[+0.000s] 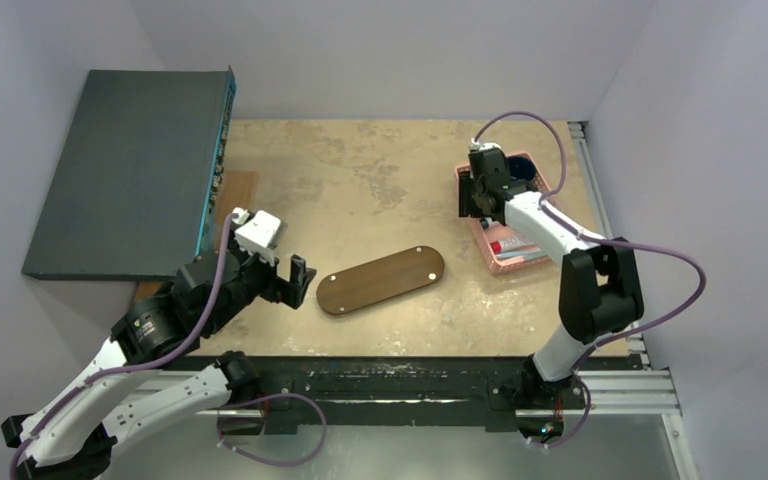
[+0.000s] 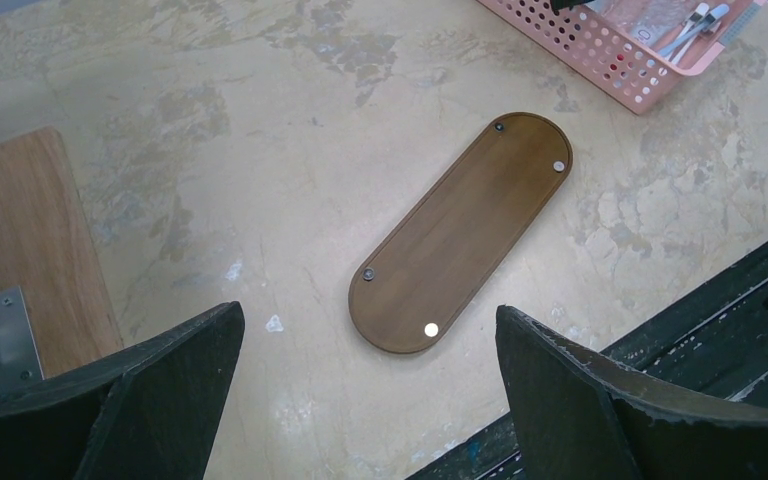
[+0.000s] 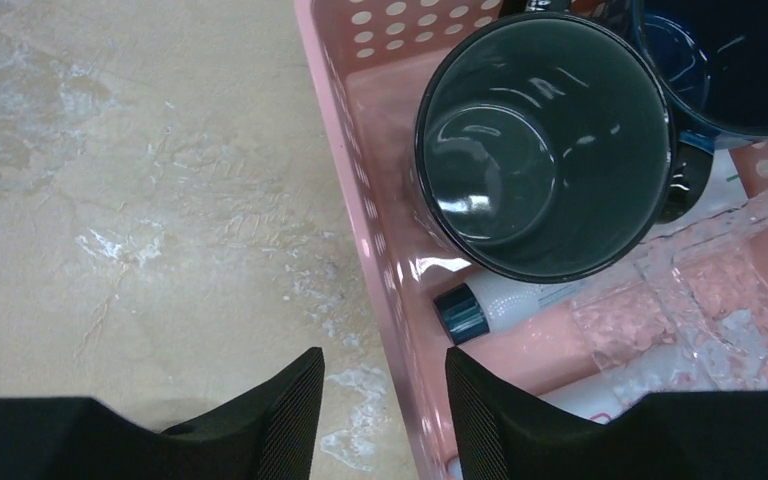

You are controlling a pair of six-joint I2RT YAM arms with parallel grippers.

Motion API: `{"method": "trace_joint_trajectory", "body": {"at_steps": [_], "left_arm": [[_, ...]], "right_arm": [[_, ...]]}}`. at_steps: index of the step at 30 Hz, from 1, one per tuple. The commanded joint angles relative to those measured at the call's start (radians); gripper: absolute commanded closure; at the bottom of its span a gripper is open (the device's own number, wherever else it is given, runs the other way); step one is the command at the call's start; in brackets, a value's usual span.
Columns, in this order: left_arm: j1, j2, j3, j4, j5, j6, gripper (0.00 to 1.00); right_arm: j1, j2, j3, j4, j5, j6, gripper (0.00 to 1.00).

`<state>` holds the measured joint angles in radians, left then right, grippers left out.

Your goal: Prepare toiletry sets of a toothbrush and toothpaste on the tray

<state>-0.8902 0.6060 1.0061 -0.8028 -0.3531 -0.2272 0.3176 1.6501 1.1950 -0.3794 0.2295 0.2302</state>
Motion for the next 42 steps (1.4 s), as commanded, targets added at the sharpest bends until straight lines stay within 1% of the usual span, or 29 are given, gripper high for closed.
{"method": "trace_joint_trajectory", "body": {"at_steps": [1,3,10,14,16,19,21,22,28,35,38,42], "left_arm": [[0.003,0.001,-0.002,0.004,-0.017,-0.003,0.04],[0.003,0.000,-0.003,0.004,-0.017,-0.003,0.04],[0.003,-0.003,-0.003,0.003,-0.017,-0.003,0.04],[0.003,0.000,-0.003,0.001,-0.017,-0.001,0.04],[0.003,0.001,-0.003,-0.001,-0.019,-0.001,0.04],[0.002,0.001,-0.003,0.001,-0.019,-0.001,0.04],[0.003,0.003,-0.003,0.000,-0.020,-0.001,0.04],[0.003,0.003,-0.003,0.000,-0.020,-0.002,0.04],[0.003,0.001,-0.002,-0.001,-0.021,-0.001,0.04],[0.003,0.003,-0.003,0.000,-0.020,0.001,0.04],[0.003,0.001,-0.003,-0.001,-0.021,0.002,0.04],[0.003,-0.002,-0.004,-0.001,-0.023,0.003,0.04]], "right_arm": [[-0.002,0.013,0.035,0.031,-0.023,-0.020,0.50],[-0.002,0.025,0.040,0.027,-0.025,-0.025,0.52],[-0.002,0.077,0.067,0.002,-0.013,-0.035,0.65],[-0.002,0.097,0.075,-0.010,0.000,-0.038,0.70],[-0.002,0.105,0.075,-0.012,0.012,-0.041,0.80],[-0.002,0.116,0.078,-0.018,0.022,-0.052,0.90],[-0.002,0.132,0.092,-0.028,0.024,-0.060,0.95],[-0.002,0.141,0.099,-0.034,0.026,-0.063,1.00],[0.000,0.147,0.094,0.005,-0.009,-0.098,1.00],[0.015,0.127,0.102,0.069,-0.084,-0.178,1.00],[0.031,0.128,0.111,0.094,-0.113,-0.254,1.00],[0.068,0.136,0.125,0.117,-0.099,-0.347,1.00]]}}
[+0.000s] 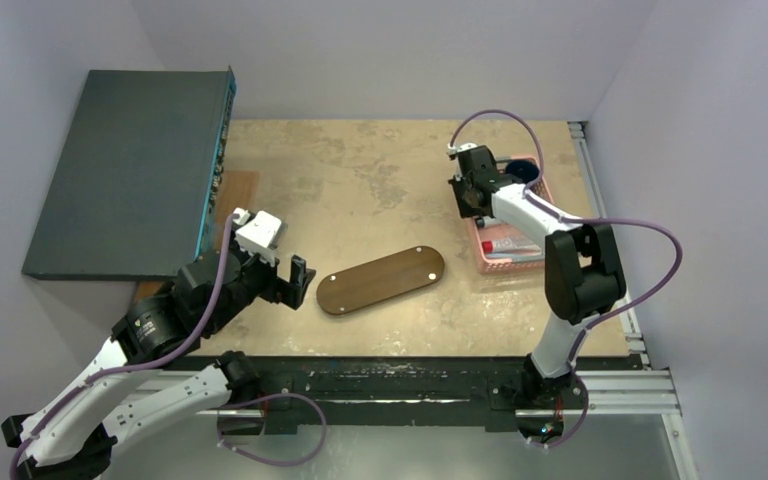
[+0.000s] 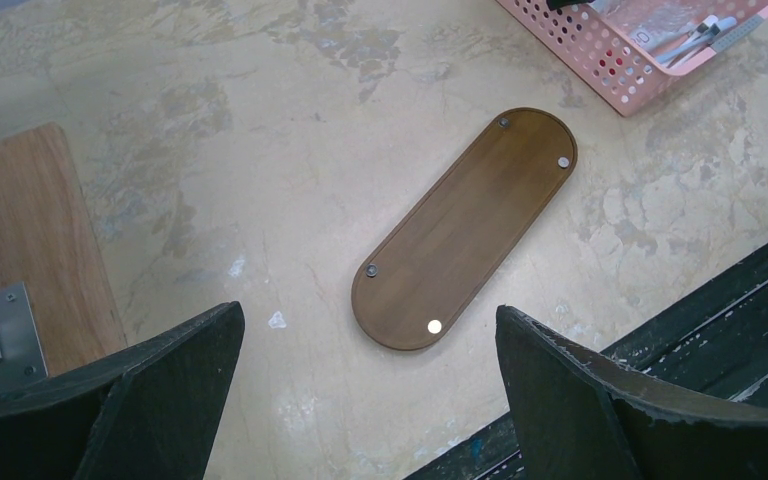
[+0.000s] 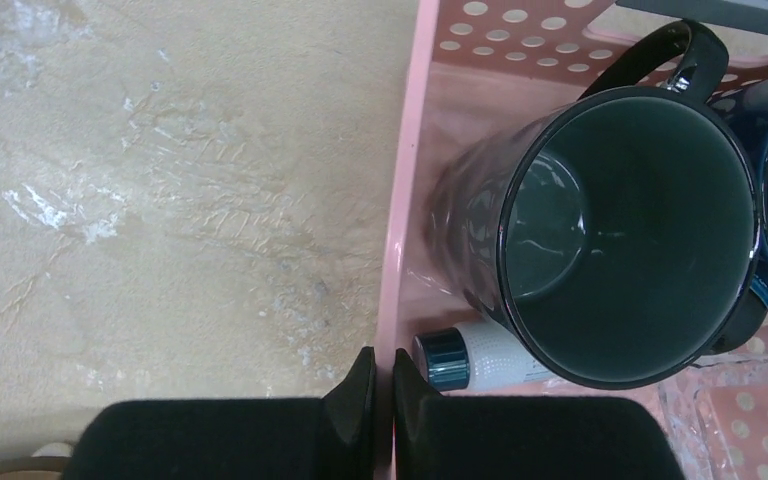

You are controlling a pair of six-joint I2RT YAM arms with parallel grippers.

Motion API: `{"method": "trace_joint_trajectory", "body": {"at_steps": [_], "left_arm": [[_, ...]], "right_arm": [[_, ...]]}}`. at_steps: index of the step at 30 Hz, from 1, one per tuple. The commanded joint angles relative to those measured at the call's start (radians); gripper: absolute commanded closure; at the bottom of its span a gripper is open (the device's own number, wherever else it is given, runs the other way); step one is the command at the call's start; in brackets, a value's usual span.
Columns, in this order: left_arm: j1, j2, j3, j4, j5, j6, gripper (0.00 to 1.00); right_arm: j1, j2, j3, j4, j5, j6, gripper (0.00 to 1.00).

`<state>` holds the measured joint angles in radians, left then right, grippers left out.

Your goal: Prepare toiletry sets of a toothbrush and toothpaste on the tray

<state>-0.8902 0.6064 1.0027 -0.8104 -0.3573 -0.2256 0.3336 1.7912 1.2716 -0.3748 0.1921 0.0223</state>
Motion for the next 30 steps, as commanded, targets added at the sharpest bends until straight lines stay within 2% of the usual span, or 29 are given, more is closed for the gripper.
{"method": "trace_joint_trajectory", "body": {"at_steps": [1,6,19,26,27,28,30], "left_arm": [[0.002,-0.001,-0.001,0.005,-0.017,0.004,0.04],[0.003,0.007,0.004,-0.003,-0.023,0.007,0.04],[0.002,-0.001,0.000,-0.003,-0.045,0.014,0.04],[0.003,-0.005,-0.001,-0.003,-0.050,0.015,0.04],[0.004,-0.005,-0.001,-0.003,-0.052,0.015,0.04],[0.003,-0.006,-0.001,-0.003,-0.052,0.015,0.04],[0.003,-0.008,0.000,-0.003,-0.054,0.015,0.04]], "right_arm": [[0.057,-0.001,0.055,0.114,-0.054,-0.155,1.00],[0.103,0.024,0.084,0.120,-0.024,-0.245,1.00],[0.165,0.024,0.086,0.174,-0.210,-0.465,1.00],[0.212,0.020,0.050,0.194,-0.304,-0.472,1.00],[0.218,0.021,0.051,0.191,-0.314,-0.491,1.00],[0.223,0.022,0.049,0.190,-0.323,-0.593,1.00],[0.229,0.022,0.046,0.196,-0.342,-0.632,1.00]]}}
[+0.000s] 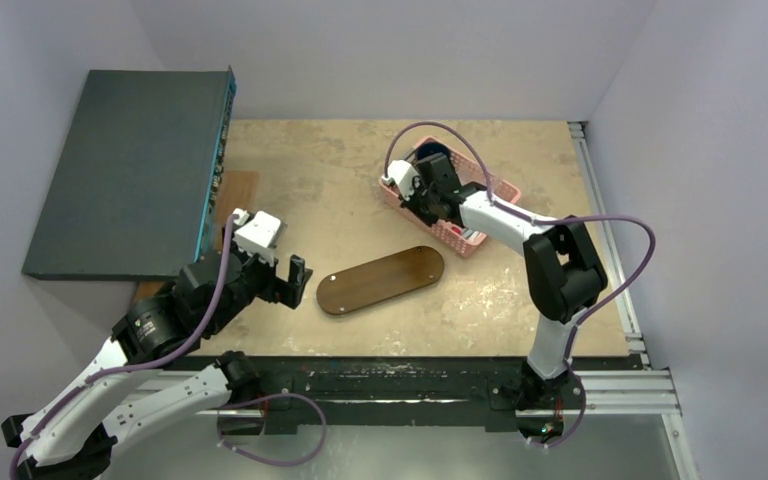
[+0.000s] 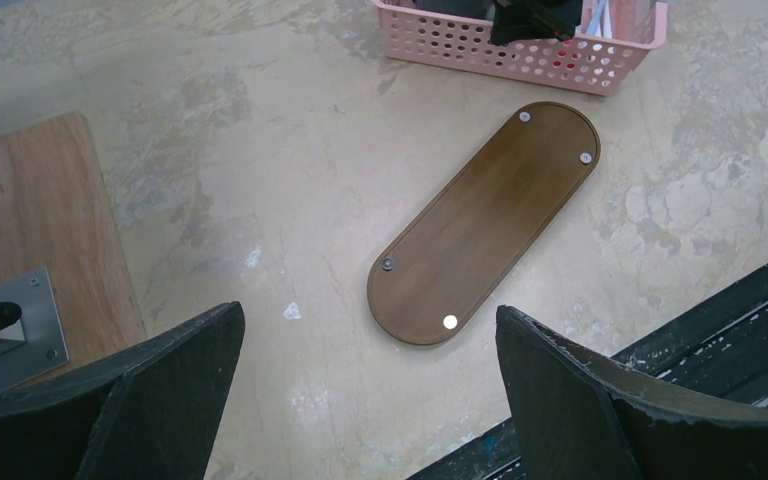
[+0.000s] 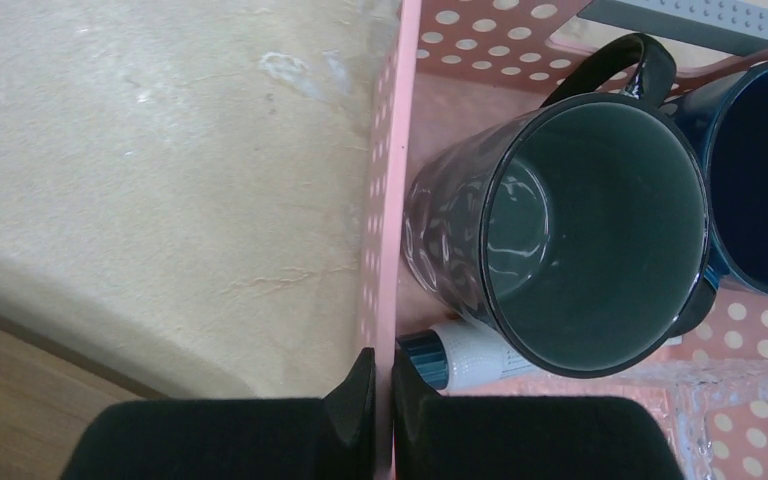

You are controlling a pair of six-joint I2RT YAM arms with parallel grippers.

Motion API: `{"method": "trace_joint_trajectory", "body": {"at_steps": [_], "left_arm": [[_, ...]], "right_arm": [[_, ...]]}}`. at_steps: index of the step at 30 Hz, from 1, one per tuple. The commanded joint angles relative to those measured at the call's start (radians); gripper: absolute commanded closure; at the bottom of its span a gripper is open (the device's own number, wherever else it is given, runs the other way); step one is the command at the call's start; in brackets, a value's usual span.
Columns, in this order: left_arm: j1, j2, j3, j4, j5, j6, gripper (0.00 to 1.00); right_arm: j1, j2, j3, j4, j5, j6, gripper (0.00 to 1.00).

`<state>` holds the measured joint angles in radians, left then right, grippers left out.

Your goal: Prepare toiletry sets of a toothbrush and toothpaste on the tray

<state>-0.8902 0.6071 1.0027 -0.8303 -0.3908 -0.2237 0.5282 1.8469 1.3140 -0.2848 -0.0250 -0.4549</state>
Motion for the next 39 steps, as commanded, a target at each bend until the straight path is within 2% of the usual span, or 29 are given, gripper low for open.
{"method": "trace_joint_trajectory", "body": {"at_steps": [1,12,17,29,39], "left_arm": [[0.002,-0.009,-0.001,0.016,-0.020,0.014,0.04],[0.003,-0.013,-0.003,0.018,-0.020,0.017,0.04],[0.003,-0.009,-0.003,0.018,-0.019,0.019,0.04],[0.003,-0.001,-0.005,0.020,-0.011,0.024,0.04],[0.003,-0.003,-0.007,0.022,-0.006,0.027,0.04]], "right_arm": [[0.037,-0.034,0.000,0.108,-0.137,-0.172,1.00],[0.057,-0.014,-0.016,0.132,-0.262,-0.332,0.96],[0.083,-0.009,-0.017,0.119,-0.302,-0.383,1.00],[0.104,-0.031,-0.027,0.065,-0.395,-0.503,1.00],[0.103,-0.019,0.000,0.060,-0.401,-0.473,1.00]]}}
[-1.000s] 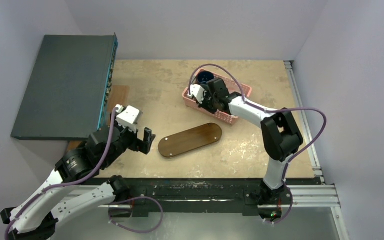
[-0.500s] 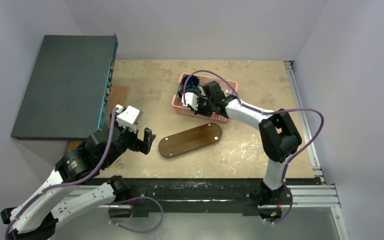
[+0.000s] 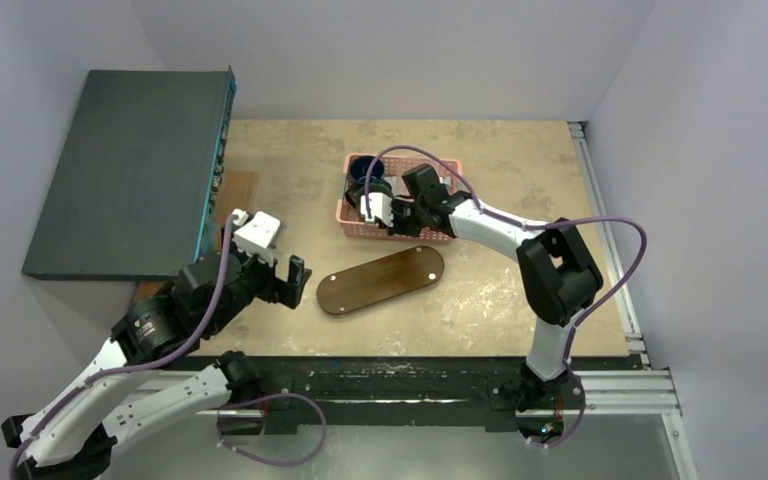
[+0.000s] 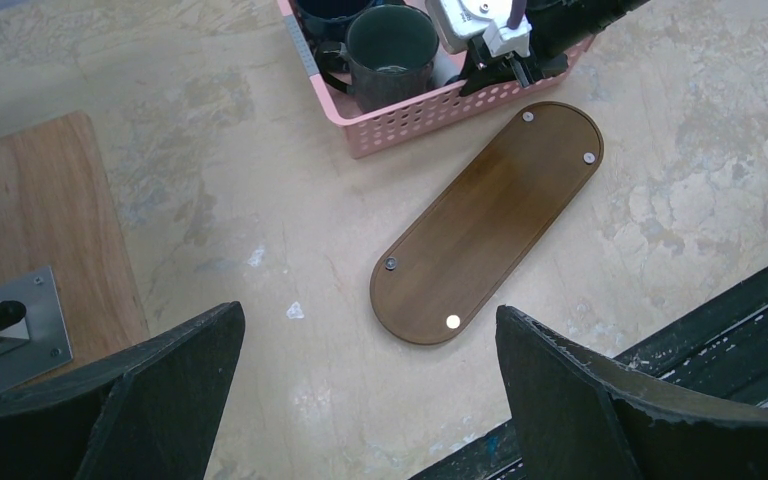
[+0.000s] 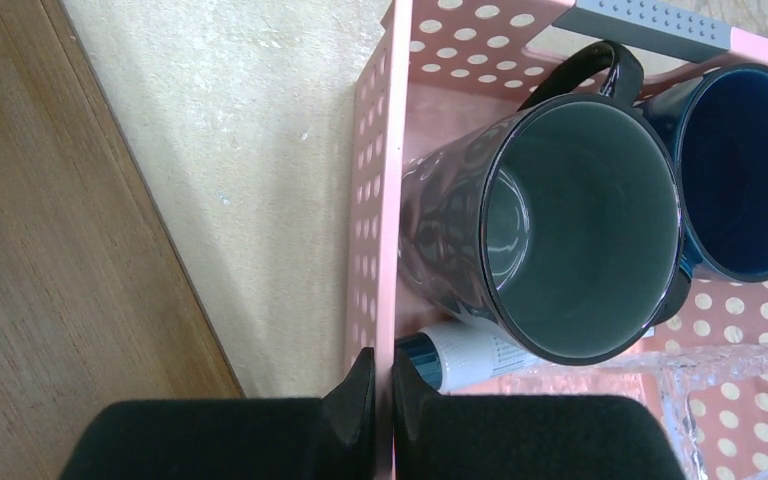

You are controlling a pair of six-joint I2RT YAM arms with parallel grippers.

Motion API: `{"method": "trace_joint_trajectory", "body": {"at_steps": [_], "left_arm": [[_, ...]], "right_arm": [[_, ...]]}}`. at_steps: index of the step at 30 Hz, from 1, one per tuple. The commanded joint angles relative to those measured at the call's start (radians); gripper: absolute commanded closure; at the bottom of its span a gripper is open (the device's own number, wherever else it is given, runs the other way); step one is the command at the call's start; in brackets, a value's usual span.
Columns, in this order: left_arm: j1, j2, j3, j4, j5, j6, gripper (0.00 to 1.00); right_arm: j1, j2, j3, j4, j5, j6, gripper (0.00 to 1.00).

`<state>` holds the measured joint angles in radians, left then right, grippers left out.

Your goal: Prepare toiletry sets of a toothbrush and toothpaste on the tray

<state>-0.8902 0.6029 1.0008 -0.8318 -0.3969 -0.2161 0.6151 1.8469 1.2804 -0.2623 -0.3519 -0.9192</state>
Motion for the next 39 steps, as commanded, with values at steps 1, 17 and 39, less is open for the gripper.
{"method": "trace_joint_trajectory", "body": {"at_steps": [1,17,39], "left_arm": [[0.004,0.001,-0.005,0.023,0.000,0.019,0.04],[0.004,-0.011,-0.007,0.023,0.003,0.024,0.04],[0.004,-0.059,-0.032,0.050,-0.009,0.009,0.00]], "right_arm": [[0.016,-0.018,0.037,0.037,-0.070,0.003,0.95],[0.017,-0.095,0.020,0.014,-0.022,0.102,0.61],[0.015,-0.444,-0.184,0.028,0.226,0.723,0.58]]}}
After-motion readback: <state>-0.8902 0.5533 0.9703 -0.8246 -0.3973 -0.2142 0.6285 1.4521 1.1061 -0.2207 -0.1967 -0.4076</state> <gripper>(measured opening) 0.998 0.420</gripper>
